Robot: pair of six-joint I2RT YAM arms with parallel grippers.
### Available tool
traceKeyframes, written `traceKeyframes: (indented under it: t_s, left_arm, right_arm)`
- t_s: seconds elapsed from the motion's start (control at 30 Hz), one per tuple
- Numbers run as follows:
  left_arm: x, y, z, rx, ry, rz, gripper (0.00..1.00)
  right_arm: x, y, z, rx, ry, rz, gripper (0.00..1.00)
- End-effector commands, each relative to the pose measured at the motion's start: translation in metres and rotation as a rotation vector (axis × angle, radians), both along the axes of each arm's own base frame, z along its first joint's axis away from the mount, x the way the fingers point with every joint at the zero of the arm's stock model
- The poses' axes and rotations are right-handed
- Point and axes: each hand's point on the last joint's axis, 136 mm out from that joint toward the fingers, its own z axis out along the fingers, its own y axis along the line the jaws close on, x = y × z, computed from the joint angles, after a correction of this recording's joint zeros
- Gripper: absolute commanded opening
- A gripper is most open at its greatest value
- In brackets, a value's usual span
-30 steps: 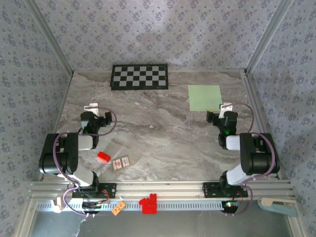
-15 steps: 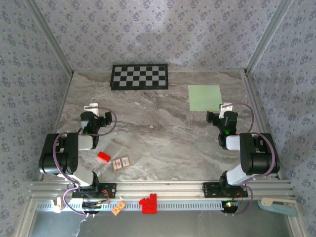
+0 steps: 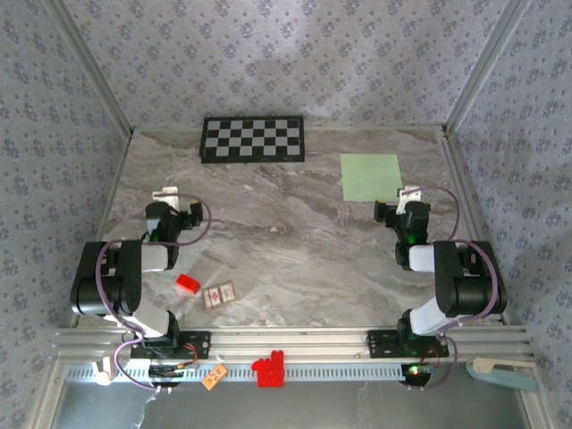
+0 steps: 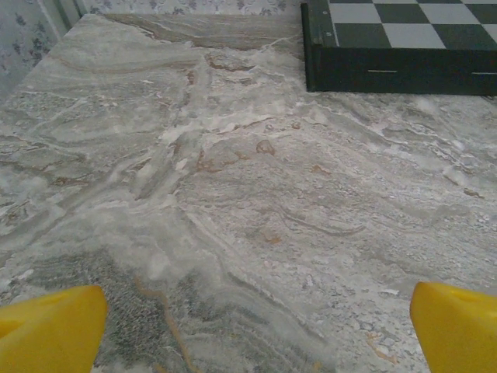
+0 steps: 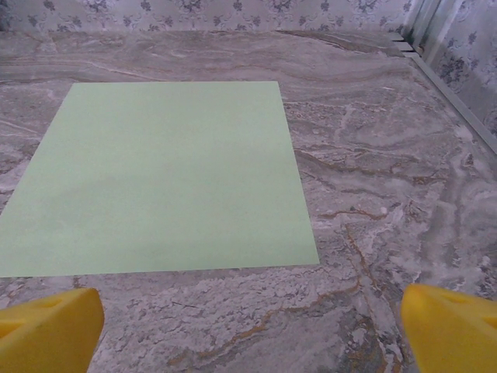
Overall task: Fold a paper plane with a square sheet of paper (pick it up from the middle)
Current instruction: Move the square sheet of paper to the center of the table.
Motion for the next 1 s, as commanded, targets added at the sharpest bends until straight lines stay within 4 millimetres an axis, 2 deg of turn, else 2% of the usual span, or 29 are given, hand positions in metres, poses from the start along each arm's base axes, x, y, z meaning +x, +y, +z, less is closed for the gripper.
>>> traceKeyframes:
  t_s: [0.0, 0.2, 0.33, 0.43, 0.5, 0.6, 0.7, 0.8, 0.97]
  left_arm:
    - [0.004, -0.005, 0.011, 0.005, -0.018, -0.046, 1.0]
    - [0.0, -0.001, 0.04, 0.007, -0.012, -0.018, 1.0]
    - [-0.005, 0.011, 0.07, -0.051, -0.032, 0.089, 1.0]
    - [-0.008, 0.006, 0.094, -0.117, -0.041, 0.107, 1.0]
    - [-0.009, 0.0, 0.107, -0.175, -0.03, 0.116, 1.0]
    - [-0.009, -0.027, 0.124, -0.219, -0.018, 0.02, 1.0]
    - [-0.009, -0.045, 0.134, -0.283, -0.023, -0.016, 1.0]
    - [-0.006, -0.068, 0.132, -0.399, 0.03, -0.103, 1.0]
    - [0.001, -0.101, 0.125, -0.57, 0.109, -0.207, 1.0]
  right_arm:
    - [-0.002, -0.007, 0.015, -0.016, -0.005, -0.051, 1.0]
    - [-0.008, -0.002, 0.055, -0.034, -0.022, -0.067, 1.0]
    - [-0.009, 0.001, 0.086, 0.105, 0.004, -0.127, 1.0]
    - [-0.011, 0.012, 0.097, 0.205, 0.081, -0.129, 1.0]
    - [-0.011, 0.026, 0.1, 0.255, 0.11, -0.082, 1.0]
    - [-0.008, 0.034, 0.1, 0.368, 0.153, -0.102, 1.0]
    - [0.0, 0.047, 0.092, 0.458, 0.261, -0.056, 1.0]
    - [0.014, 0.064, 0.085, 0.509, 0.333, 0.004, 1.0]
    - [0.045, 0.068, 0.057, 0.579, 0.448, -0.014, 1.0]
